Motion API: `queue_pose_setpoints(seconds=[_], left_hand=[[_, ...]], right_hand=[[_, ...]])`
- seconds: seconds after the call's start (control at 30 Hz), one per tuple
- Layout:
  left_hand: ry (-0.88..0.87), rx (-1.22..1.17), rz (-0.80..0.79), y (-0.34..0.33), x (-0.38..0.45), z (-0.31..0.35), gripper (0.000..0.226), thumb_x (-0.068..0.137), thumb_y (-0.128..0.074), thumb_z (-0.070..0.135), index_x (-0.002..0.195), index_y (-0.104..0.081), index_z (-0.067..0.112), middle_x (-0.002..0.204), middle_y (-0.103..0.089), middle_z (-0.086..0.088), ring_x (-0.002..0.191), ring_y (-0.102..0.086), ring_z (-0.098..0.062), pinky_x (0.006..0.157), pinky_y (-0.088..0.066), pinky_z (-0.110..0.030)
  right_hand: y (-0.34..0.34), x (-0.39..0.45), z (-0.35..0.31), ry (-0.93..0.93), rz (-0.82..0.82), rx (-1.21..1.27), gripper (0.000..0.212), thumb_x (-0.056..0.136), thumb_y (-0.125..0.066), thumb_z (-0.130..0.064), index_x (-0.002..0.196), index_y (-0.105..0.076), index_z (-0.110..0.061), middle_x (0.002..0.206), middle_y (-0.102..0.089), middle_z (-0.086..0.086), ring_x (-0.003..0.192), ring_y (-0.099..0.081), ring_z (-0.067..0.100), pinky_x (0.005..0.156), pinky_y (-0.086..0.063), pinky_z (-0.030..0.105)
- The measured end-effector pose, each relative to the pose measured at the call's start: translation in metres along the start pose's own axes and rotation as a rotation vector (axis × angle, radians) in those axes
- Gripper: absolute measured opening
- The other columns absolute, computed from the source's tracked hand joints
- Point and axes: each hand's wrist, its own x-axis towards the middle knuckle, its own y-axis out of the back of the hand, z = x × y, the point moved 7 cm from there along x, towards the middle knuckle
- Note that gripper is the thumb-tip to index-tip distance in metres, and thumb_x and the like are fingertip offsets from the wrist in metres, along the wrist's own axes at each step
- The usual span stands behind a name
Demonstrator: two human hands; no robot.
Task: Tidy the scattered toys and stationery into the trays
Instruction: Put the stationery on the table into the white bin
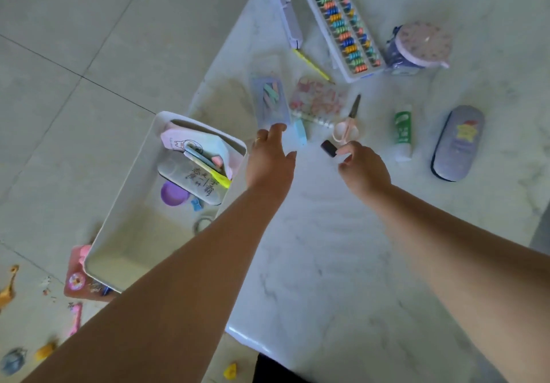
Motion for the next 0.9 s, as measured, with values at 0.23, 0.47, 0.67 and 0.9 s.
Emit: queue_pose_setpoints(seconds=[0.23,0.47,0.67,0.9], left_hand=[[-0.009,0.185,-0.172,-0.044,0.045,0.009,0.072,0.091,-0.064,0.025,0.148,-0.021,0.021,0.135,-0.037,-0.013,0.125,-0.044,-0.03,0.099,-0.042,-0.038],[-0.052,0.245,-0.183,-0.059,0.072,0.016,0.048,0.088,-0.066,0.019,0.13,-0.044,0.01,0.13,-0.041,-0.01,0.117,-0.049,-0.028,0.096,-0.047,-0.036],[-0.077,0.137,-0.082,-0.016,0.063,0.019,0.044,0.089,-0.065,0.02,0.128,-0.046,0.012,0.131,-0.044,-0.006,0.119,-0.047,-0.024,0.092,-0.042,-0.032],[0.03,0.103,0.155,0.087,0.025,-0.041,0.05,0.085,-0.066,0.026,0.131,-0.047,0.016,0.13,-0.047,-0.004,0.121,-0.046,-0.025,0.09,-0.044,-0.037]], right_hand=[[-0.008,0.019,0.007,-0.06,0.095,0.032,0.045,0.089,-0.062,-0.026,0.13,-0.046,-0.016,0.11,-0.063,0.008,0.101,-0.062,0.027,0.077,-0.048,0.032],[-0.022,0.041,-0.009,-0.003,0.102,-0.103,0.039,0.088,-0.059,-0.023,0.125,-0.049,-0.013,0.124,-0.059,0.013,0.089,-0.063,0.029,0.065,-0.042,0.029],[-0.011,0.037,-0.043,-0.029,0.1,-0.022,0.027,0.09,-0.058,-0.03,0.11,-0.055,-0.013,0.103,-0.059,0.008,0.072,-0.059,0.027,0.055,-0.037,0.027],[-0.017,0.006,-0.152,0.218,0.067,0.12,0.025,0.088,-0.058,-0.038,0.104,-0.056,-0.019,0.083,-0.065,-0.002,0.077,-0.062,0.02,0.058,-0.039,0.027]])
